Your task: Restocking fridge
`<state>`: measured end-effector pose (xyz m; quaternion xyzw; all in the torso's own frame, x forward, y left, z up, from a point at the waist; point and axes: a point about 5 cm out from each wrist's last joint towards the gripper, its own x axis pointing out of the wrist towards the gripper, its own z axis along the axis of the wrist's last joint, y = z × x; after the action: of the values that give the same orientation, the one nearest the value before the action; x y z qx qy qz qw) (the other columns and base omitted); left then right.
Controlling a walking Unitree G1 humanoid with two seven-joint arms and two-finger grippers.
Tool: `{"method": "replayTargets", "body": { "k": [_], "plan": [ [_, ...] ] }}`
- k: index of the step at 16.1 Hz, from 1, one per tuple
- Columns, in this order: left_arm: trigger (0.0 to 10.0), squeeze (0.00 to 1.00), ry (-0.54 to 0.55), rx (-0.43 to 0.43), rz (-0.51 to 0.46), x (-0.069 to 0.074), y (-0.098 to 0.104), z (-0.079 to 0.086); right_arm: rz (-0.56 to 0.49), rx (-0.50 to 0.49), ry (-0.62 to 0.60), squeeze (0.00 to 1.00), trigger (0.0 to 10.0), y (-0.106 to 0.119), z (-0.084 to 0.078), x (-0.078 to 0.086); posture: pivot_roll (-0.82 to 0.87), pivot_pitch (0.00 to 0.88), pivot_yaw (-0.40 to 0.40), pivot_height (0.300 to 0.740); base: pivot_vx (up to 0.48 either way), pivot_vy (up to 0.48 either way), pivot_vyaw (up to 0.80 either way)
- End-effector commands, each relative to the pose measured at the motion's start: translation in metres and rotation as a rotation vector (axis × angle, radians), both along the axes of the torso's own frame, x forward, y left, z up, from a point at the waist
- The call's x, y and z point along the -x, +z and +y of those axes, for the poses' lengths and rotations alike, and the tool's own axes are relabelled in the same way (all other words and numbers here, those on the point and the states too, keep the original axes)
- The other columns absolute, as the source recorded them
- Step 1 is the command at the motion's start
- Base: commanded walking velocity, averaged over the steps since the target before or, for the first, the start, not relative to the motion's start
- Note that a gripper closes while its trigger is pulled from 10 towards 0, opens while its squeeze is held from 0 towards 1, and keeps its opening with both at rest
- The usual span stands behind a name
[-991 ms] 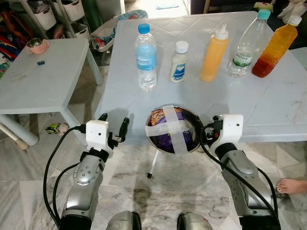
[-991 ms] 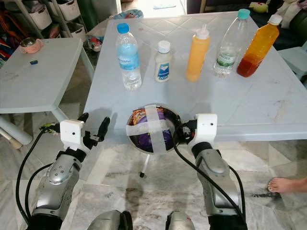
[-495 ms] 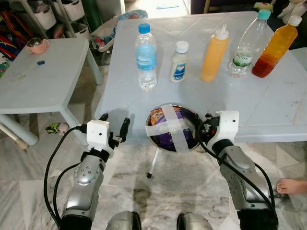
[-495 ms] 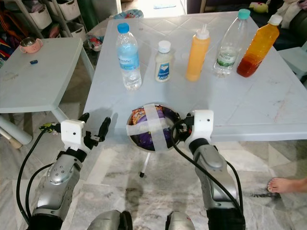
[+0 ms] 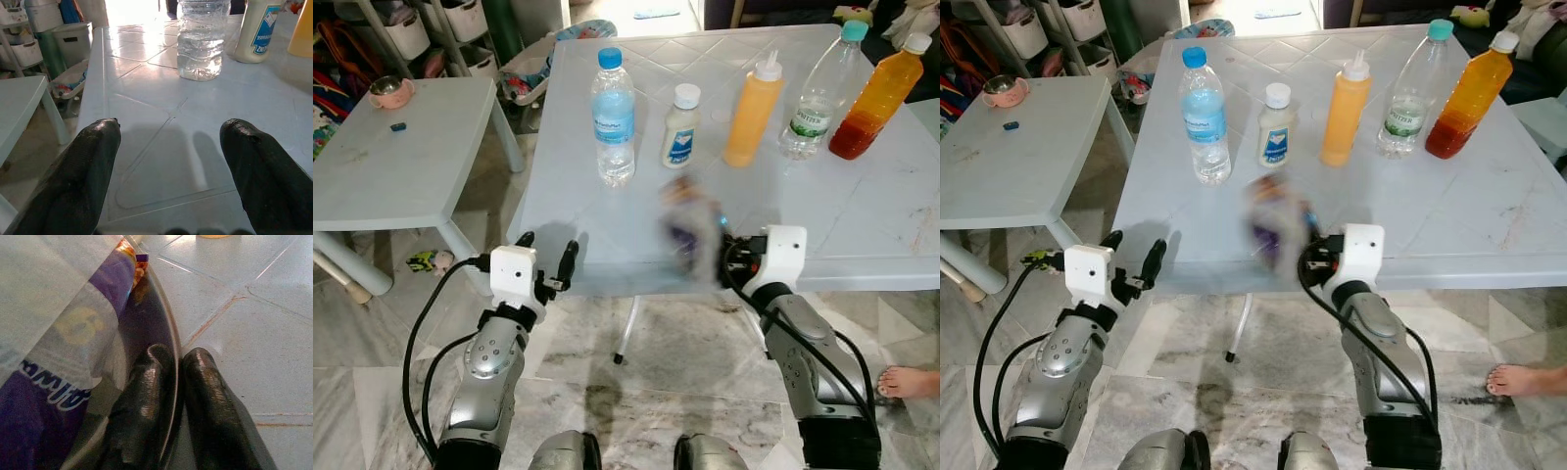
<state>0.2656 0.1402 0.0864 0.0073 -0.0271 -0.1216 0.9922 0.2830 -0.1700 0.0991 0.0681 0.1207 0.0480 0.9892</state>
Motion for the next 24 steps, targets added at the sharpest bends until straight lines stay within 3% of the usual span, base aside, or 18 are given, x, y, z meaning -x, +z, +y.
{"method": "replayTargets", "body": {
  "k": [1, 7, 8, 9, 10, 11, 12, 14, 15, 16, 17, 21, 24],
  "plan": [
    [10.0, 0.00, 0.001, -0.008, 0.001, 0.000, 0.000, 0.002, 0.078, -0.008, -0.038, 0.00, 0.0, -0.014, -0.004, 0.003, -0.02, 0.099, 0.071, 0.740, 0.000, 0.000, 0.00],
    [10.0, 0.00, 0.001, -0.011, -0.003, 0.000, 0.000, 0.001, 0.083, -0.010, -0.151, 0.00, 0.0, -0.012, -0.016, -0.002, -0.02, 0.101, 0.072, 0.740, 0.000, 0.000, 0.00],
    [10.0, 0.00, 0.001, -0.011, -0.003, 0.000, 0.000, 0.001, 0.084, -0.013, -0.160, 0.00, 0.2, -0.012, -0.016, -0.002, -0.02, 0.101, 0.072, 0.740, 0.000, 0.000, 0.00],
    [10.0, 0.00, 0.001, -0.011, -0.004, 0.000, 0.000, 0.001, 0.076, -0.006, -0.192, 0.00, 1.2, -0.011, -0.020, -0.002, -0.02, 0.101, 0.072, 0.740, 0.000, 0.000, 0.00],
    [10.0, 0.00, 0.001, -0.011, -0.005, 0.000, 0.001, 0.001, 0.073, -0.002, -0.218, 0.00, 0.8, -0.011, -0.023, -0.002, -0.02, 0.100, 0.072, 0.740, 0.000, 0.000, 0.00],
    [10.0, 0.00, 0.001, -0.011, -0.005, 0.000, 0.001, 0.001, 0.068, -0.009, -0.243, 0.00, 2.4, -0.009, -0.025, -0.003, -0.02, 0.101, 0.073, 0.740, 0.000, 0.000, 0.00],
    [10.0, 0.00, 0.002, -0.011, -0.005, 0.000, 0.001, 0.001, 0.052, -0.011, -0.257, 0.00, 2.5, -0.006, -0.026, -0.005, -0.02, 0.099, 0.073, 0.740, 0.000, 0.000, 0.00],
    [10.0, 0.00, 0.002, -0.010, -0.005, -0.001, 0.001, 0.001, -0.027, 0.010, -0.244, 0.00, 10.0, 0.009, -0.026, -0.013, -0.02, 0.099, 0.074, 0.740, 0.000, 0.000, 0.00],
    [10.0, 0.00, 0.001, -0.010, -0.004, -0.001, 0.001, 0.001, -0.046, 0.020, -0.229, 0.00, 10.0, 0.013, -0.025, -0.016, -0.02, 0.099, 0.074, 0.740, 0.000, 0.000, 0.00],
    [10.0, 0.00, 0.001, -0.010, -0.004, -0.002, 0.001, 0.001, -0.062, 0.014, -0.223, 0.95, 10.0, 0.016, -0.024, -0.020, -0.02, 0.099, 0.075, 0.740, 0.000, 0.000, 0.00],
    [10.0, 0.00, 0.001, -0.009, -0.004, -0.002, 0.001, 0.001, -0.082, 0.012, -0.211, 1.00, 10.0, 0.021, -0.023, -0.025, -0.02, 0.099, 0.075, 0.740, 0.000, 0.000, 0.00],
    [10.0, 0.00, -0.014, -0.018, 0.005, -0.002, -0.001, 0.001, -0.136, 0.026, -0.140, 1.00, 10.0, 0.036, -0.018, -0.040, -0.02, 0.105, 0.077, 0.740, 0.000, 0.000, 0.00],
    [10.0, 0.00, -0.108, -0.049, 0.048, -0.001, -0.005, 0.006, -0.161, 0.015, -0.116, 1.00, 10.0, 0.043, -0.018, -0.044, -0.02, 0.118, 0.077, 0.740, 0.000, 0.000, 0.00]
  ]
}}
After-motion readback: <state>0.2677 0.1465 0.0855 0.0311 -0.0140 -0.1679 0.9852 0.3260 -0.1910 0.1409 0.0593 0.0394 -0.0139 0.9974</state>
